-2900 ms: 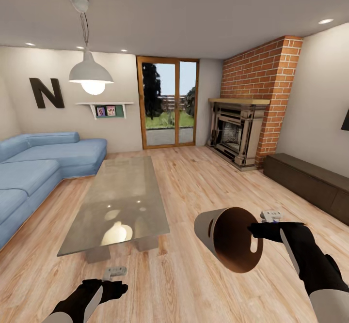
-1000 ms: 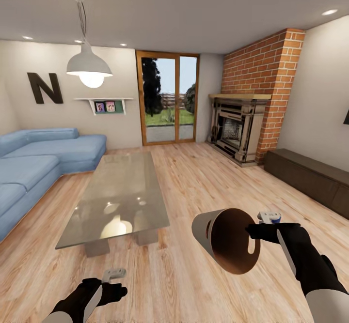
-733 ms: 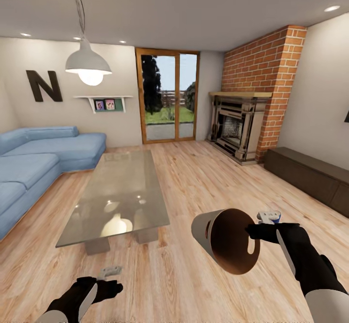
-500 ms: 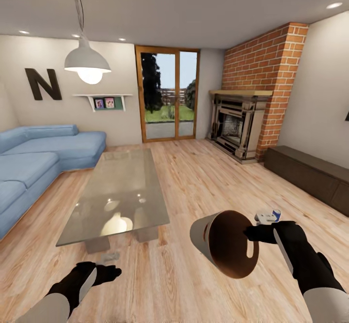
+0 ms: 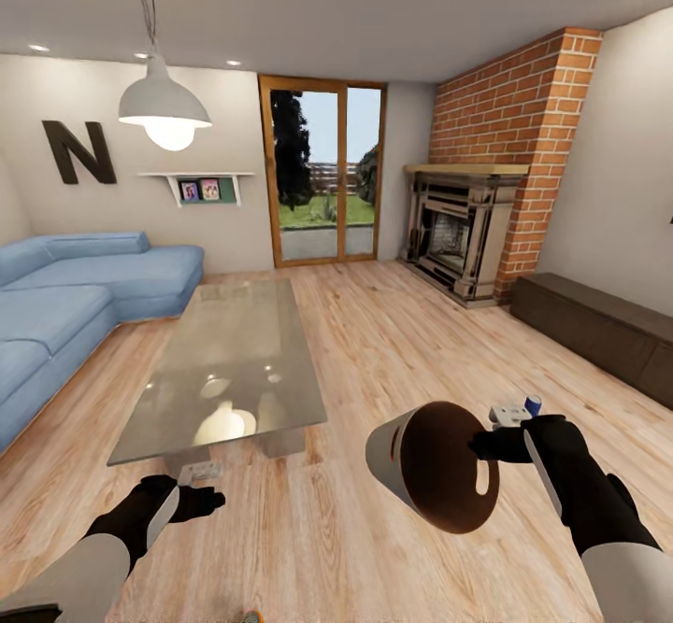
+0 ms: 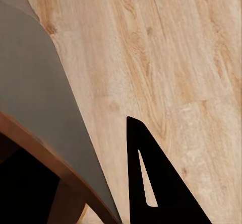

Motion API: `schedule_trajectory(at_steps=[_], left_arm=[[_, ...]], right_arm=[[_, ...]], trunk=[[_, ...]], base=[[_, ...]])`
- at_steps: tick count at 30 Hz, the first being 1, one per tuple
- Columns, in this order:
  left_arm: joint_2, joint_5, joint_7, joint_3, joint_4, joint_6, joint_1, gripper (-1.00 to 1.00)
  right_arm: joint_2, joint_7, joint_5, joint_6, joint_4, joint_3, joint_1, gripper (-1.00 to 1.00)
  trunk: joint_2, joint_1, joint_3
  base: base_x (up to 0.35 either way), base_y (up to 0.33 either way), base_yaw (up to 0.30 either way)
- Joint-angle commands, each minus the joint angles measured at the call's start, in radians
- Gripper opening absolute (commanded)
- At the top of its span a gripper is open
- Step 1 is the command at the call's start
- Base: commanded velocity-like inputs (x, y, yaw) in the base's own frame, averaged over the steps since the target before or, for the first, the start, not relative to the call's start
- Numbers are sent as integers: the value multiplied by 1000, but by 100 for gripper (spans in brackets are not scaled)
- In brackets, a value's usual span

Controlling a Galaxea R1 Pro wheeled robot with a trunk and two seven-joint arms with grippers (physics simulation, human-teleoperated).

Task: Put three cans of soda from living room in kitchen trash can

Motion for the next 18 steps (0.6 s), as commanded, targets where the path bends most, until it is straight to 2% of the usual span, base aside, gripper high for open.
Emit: schedule_trajectory(at_steps=[1,8,12,15,18], left_arm=[[0,0,0,0,0,7,0,100],[-3,10,-9,2,2,-6,3,100],[-1,56,-12,0,4,-17,6,100],[-1,72,-12,-2,7,-65,8,100],[-1,77,-12,-3,8,-79,9,100]], right_arm=[[0,5,-26,4,-1,0,-2,-100],[0,5,-26,5,0,0,-3,-100],[-6,5,-24,5,0,0,-3,-100],[-5,5,-24,5,-1,0,-4,-100],[-2,5,-24,5,0,0,-4,-100]], trunk=[[-7,4,-5],[-56,31,-38],[-84,46,-56],[-105,58,-71],[-126,69,-85]], base=[[0,0,0],[0,0,0],[0,0,0],[0,0,0],[0,0,0]])
